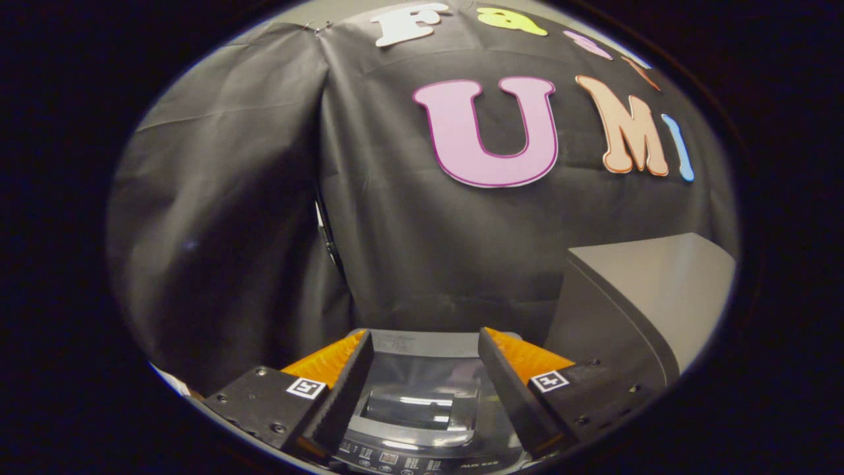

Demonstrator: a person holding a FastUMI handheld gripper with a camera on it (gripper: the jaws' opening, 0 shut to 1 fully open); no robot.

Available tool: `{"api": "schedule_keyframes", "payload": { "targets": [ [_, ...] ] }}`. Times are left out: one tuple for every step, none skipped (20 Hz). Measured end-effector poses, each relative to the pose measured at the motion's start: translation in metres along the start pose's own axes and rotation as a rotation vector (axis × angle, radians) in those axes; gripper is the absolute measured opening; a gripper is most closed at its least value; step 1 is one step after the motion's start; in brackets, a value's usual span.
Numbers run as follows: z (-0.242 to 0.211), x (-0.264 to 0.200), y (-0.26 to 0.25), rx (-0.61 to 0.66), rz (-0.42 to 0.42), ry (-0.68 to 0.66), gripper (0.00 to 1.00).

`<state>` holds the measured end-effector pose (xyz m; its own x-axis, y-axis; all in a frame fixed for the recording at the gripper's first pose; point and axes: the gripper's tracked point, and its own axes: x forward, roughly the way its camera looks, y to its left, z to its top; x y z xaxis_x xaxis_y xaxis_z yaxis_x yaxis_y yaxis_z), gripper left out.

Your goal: Put the clothes into the washing machine and then close the washing machine lid.

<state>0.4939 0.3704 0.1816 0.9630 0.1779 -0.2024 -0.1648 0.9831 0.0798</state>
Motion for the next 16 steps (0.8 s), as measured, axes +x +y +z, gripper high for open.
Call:
{"api": "schedule_keyframes", "payload": {
  "targets": [
    [0.003,-0.002,0.001,-0.010,0.003,-0.022,0.97],
    [0.005,-0.001,0.000,-0.021,0.005,-0.044,0.97],
    [0.009,-0.004,-0.002,-0.033,0.006,-0.067,0.97],
    [0.017,-0.014,-0.002,-0.040,0.007,-0.090,0.97],
    [0.026,-0.027,-0.006,-0.046,0.005,-0.109,0.97],
    [0.033,-0.044,-0.014,-0.047,0.002,-0.126,0.97],
    [0.037,-0.057,-0.021,-0.044,-0.005,-0.142,0.97],
    [0.041,-0.070,-0.029,-0.041,-0.014,-0.161,0.97],
    [0.045,-0.082,-0.039,-0.038,-0.026,-0.179,0.97],
    [0.049,-0.094,-0.051,-0.042,-0.043,-0.194,0.97],
    [0.052,-0.108,-0.064,-0.048,-0.064,-0.207,0.97],
    [0.053,-0.121,-0.078,-0.051,-0.088,-0.218,0.97],
    [0.054,-0.133,-0.092,-0.051,-0.110,-0.231,0.96],
    [0.055,-0.144,-0.106,-0.046,-0.130,-0.243,0.96],
    [0.055,-0.154,-0.119,-0.039,-0.148,-0.252,0.96],
    [0.052,-0.165,-0.131,-0.031,-0.164,-0.258,0.96]
  ]
}}
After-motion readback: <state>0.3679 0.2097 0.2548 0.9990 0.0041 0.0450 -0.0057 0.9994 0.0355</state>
